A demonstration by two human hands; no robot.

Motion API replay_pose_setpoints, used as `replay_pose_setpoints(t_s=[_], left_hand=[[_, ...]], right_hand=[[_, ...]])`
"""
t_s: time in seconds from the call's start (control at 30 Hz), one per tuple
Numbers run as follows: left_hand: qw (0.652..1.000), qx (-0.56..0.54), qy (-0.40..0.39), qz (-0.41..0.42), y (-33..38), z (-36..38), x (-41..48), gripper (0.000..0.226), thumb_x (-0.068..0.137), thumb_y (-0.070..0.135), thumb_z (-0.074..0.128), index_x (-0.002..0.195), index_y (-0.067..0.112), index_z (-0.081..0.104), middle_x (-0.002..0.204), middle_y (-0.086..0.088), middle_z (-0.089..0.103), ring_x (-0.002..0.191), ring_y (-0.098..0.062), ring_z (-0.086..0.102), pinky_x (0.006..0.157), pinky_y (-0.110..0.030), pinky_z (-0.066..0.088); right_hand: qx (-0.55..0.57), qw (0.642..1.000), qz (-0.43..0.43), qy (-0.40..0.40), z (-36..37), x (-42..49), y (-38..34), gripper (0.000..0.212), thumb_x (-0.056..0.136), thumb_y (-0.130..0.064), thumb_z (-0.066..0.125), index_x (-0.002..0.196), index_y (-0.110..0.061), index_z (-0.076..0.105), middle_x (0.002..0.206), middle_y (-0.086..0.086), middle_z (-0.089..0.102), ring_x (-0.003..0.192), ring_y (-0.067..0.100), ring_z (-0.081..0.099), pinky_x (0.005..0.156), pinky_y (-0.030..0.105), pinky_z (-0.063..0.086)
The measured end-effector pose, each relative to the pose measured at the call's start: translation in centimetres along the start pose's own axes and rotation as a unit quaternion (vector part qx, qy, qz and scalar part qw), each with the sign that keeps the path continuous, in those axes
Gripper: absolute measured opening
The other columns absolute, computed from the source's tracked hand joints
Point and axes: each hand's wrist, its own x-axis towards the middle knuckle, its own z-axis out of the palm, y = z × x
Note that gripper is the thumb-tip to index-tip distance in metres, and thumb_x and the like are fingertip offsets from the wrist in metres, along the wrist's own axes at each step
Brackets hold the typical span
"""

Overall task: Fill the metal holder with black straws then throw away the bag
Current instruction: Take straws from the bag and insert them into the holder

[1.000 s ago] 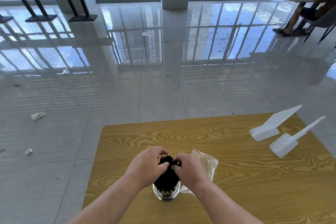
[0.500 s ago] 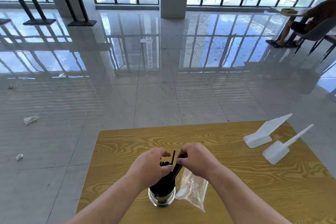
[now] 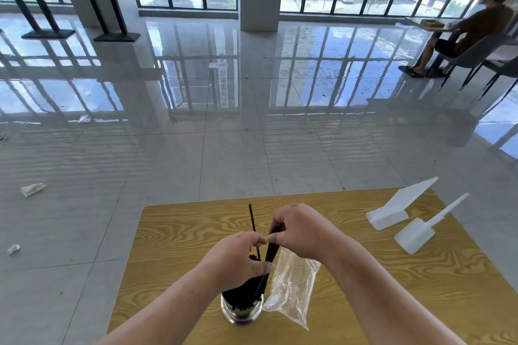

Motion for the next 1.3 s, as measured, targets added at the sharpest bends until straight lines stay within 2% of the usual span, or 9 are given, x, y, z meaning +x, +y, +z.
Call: replay_pose_setpoints(t_s=[0.1,0.17,0.37,0.53,0.7,0.83,0.9,1.0,1.3], left_hand=[[0.999,-0.03,-0.018,-0.017,-0.2,0.3,0.1,0.018,0.085,0.058,0.078,0.1,0.06,0.069,0.095,0.034,0.072,0.088,0.009,0.068,0.084,-0.026,0.06],[0.999,-0.045,-0.025,-0.01,0.1,0.2,0.1,0.018,0.085,0.057,0.078,0.081,0.068,0.064,0.091,0.046,0.068,0.082,0.018,0.065,0.076,-0.021,0.058],[0.997,-0.066,-0.032,-0.007,0.2,0.4,0.1,0.015,0.078,0.066,0.08,0.084,0.065,0.066,0.094,0.037,0.072,0.082,0.011,0.068,0.074,-0.021,0.056],[0.997,-0.064,-0.038,-0.018,-0.4,0.7,0.0,0.038,0.076,0.067,0.082,0.108,0.054,0.068,0.103,0.026,0.074,0.093,0.003,0.07,0.078,-0.022,0.056],[0.998,-0.062,-0.027,-0.015,0.2,0.7,-0.2,0.017,0.078,0.063,0.081,0.085,0.064,0.066,0.089,0.04,0.07,0.078,0.009,0.069,0.069,-0.017,0.055],[0.999,-0.046,-0.007,-0.022,0.1,0.9,0.1,0.05,0.068,0.077,0.079,0.111,0.054,0.065,0.104,0.026,0.067,0.093,0.002,0.067,0.074,-0.021,0.054],[1.0,0.007,-0.001,-0.023,0.0,0.9,0.1,0.079,0.062,0.089,0.072,0.131,0.055,0.056,0.126,0.025,0.057,0.123,-0.007,0.057,0.098,-0.032,0.052],[0.993,0.109,-0.015,-0.039,0.0,0.8,0.3,0.114,0.057,0.101,0.057,0.157,0.053,0.033,0.155,0.007,0.043,0.151,-0.025,0.027,0.126,-0.052,0.027],[0.995,0.056,-0.083,-0.015,0.7,0.7,1.7,0.113,0.07,0.091,0.068,0.165,0.042,0.029,0.173,0.008,0.033,0.161,-0.021,0.021,0.13,-0.057,0.02]], right_hand=[[0.001,1.0,-0.002,0.003,0.3,0.1,0.2,0.008,0.088,-0.032,0.078,0.084,-0.025,0.077,0.08,-0.012,0.071,0.075,0.005,0.065,0.067,0.033,0.059],[0.0,1.0,-0.001,-0.003,0.1,0.2,0.2,0.008,0.088,-0.031,0.079,0.083,-0.025,0.077,0.081,-0.011,0.072,0.075,0.005,0.067,0.067,0.032,0.06],[-0.01,1.0,-0.007,-0.013,-0.7,0.6,-0.2,0.006,0.088,-0.029,0.081,0.083,-0.025,0.079,0.083,-0.011,0.073,0.077,0.006,0.067,0.068,0.03,0.059],[-0.007,1.0,-0.008,-0.007,0.0,0.5,-0.2,0.006,0.088,-0.029,0.08,0.084,-0.025,0.078,0.081,-0.011,0.071,0.072,0.005,0.064,0.062,0.028,0.055],[0.0,1.0,-0.012,-0.009,0.0,0.3,0.0,0.007,0.088,-0.029,0.08,0.083,-0.025,0.078,0.081,-0.011,0.071,0.072,0.004,0.063,0.061,0.024,0.052],[-0.001,1.0,-0.013,-0.015,-0.3,0.2,-0.2,0.007,0.089,-0.03,0.08,0.083,-0.025,0.078,0.082,-0.01,0.073,0.07,0.005,0.062,0.06,0.025,0.051],[0.004,1.0,-0.01,-0.018,-0.3,0.2,-0.2,0.008,0.089,-0.031,0.081,0.084,-0.025,0.078,0.083,-0.009,0.073,0.072,0.007,0.064,0.062,0.027,0.053],[0.008,1.0,-0.009,-0.016,-0.1,0.0,-0.1,0.007,0.09,-0.03,0.08,0.085,-0.025,0.078,0.084,-0.01,0.072,0.074,0.009,0.066,0.064,0.03,0.056],[0.007,1.0,-0.014,-0.012,0.4,-0.7,0.3,0.006,0.09,-0.028,0.079,0.085,-0.026,0.077,0.088,-0.012,0.072,0.074,0.005,0.064,0.063,0.027,0.055]])
